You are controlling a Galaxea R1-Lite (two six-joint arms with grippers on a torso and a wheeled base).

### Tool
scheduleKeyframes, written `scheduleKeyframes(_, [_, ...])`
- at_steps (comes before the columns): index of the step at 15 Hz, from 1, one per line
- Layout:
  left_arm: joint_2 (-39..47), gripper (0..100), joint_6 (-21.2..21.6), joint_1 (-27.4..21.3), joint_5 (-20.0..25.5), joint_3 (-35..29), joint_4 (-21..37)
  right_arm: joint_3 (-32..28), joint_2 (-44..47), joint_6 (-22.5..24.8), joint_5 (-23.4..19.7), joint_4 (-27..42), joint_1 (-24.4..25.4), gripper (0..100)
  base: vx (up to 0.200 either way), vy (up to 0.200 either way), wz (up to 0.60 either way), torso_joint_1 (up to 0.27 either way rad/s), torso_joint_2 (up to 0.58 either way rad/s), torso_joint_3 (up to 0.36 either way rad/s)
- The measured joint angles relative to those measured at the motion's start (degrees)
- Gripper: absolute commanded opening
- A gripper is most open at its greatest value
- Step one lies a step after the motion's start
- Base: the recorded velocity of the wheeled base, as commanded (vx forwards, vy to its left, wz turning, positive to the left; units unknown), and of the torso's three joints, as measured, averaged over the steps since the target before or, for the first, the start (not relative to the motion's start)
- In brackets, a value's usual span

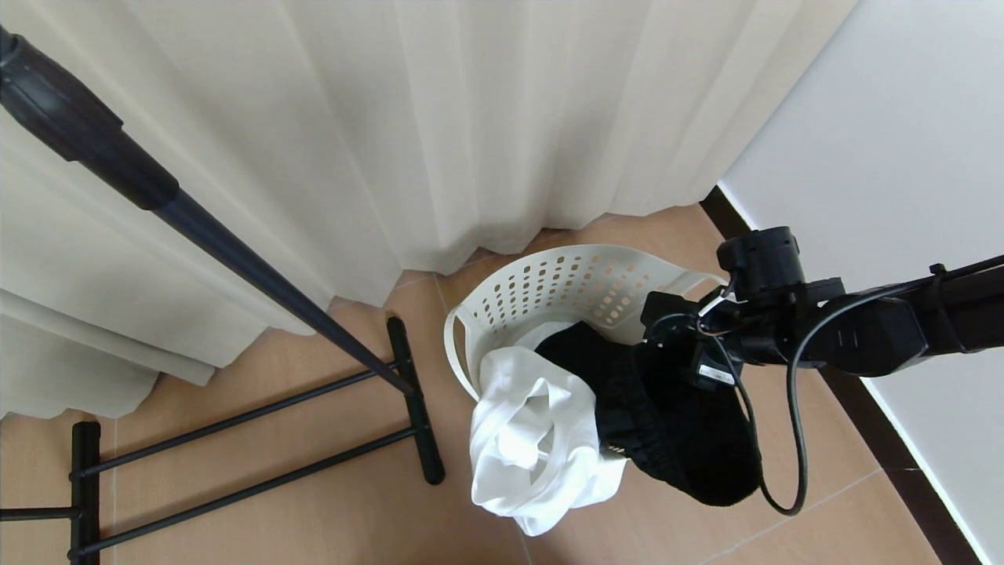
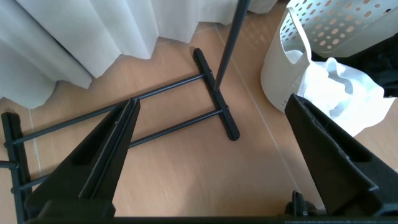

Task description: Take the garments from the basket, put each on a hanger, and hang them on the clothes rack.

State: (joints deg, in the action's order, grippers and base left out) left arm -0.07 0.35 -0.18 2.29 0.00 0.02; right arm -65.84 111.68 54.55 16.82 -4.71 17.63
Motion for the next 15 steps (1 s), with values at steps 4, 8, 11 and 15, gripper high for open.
scheduleKeyframes(4, [0.0,100,-0.02,0.0,0.0,0.0,0.0,-3.51,3.49,0.16,0.01,0.02,-0.68,100,0.0,0.0,0.0,0.0,0.0,0.0])
scheduleKeyframes(8, [0.0,100,-0.02,0.0,0.0,0.0,0.02,-6.6,6.02,0.24,0.04,0.13,-0.79,100,0.0,0.0,0.0,0.0,0.0,0.0])
scheduleKeyframes(11, [0.0,100,-0.02,0.0,0.0,0.0,0.0,-7.3,6.95,0.71,-0.1,0.11,-0.84,0,0.0,0.0,0.0,0.0,0.0,0.0])
scheduleKeyframes(15, [0.0,100,0.0,0.0,-0.02,0.0,0.02,-7.01,7.07,0.66,-0.43,0.63,-0.99,0,0.0,0.0,0.0,0.0,0.0,0.0])
